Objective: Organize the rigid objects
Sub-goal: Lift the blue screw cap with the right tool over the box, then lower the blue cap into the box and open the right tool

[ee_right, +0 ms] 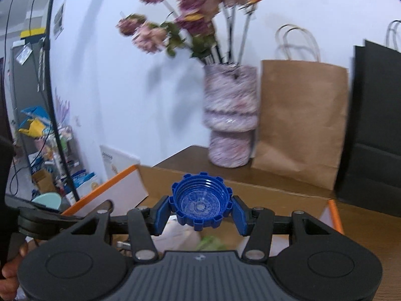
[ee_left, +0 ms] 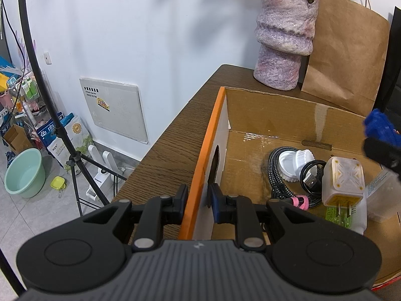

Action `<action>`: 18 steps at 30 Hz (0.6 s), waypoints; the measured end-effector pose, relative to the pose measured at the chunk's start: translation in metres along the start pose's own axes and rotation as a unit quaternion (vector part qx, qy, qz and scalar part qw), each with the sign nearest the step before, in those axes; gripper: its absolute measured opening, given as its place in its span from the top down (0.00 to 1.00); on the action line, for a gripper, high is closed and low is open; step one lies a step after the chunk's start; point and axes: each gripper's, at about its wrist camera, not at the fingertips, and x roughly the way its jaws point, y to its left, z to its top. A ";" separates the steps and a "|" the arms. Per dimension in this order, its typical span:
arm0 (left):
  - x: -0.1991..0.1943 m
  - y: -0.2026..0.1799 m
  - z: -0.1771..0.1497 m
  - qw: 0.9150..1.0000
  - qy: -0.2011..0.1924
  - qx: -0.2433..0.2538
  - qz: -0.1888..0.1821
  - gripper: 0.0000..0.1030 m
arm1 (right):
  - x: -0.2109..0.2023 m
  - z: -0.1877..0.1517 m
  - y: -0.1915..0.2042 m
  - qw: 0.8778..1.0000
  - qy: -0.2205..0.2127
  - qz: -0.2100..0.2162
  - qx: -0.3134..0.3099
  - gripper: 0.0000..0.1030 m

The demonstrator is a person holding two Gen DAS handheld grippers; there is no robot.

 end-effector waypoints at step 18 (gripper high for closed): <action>0.000 -0.001 0.000 1.000 0.000 0.001 0.001 0.81 | 0.018 -0.007 0.023 0.999 0.028 0.005 -0.018 0.50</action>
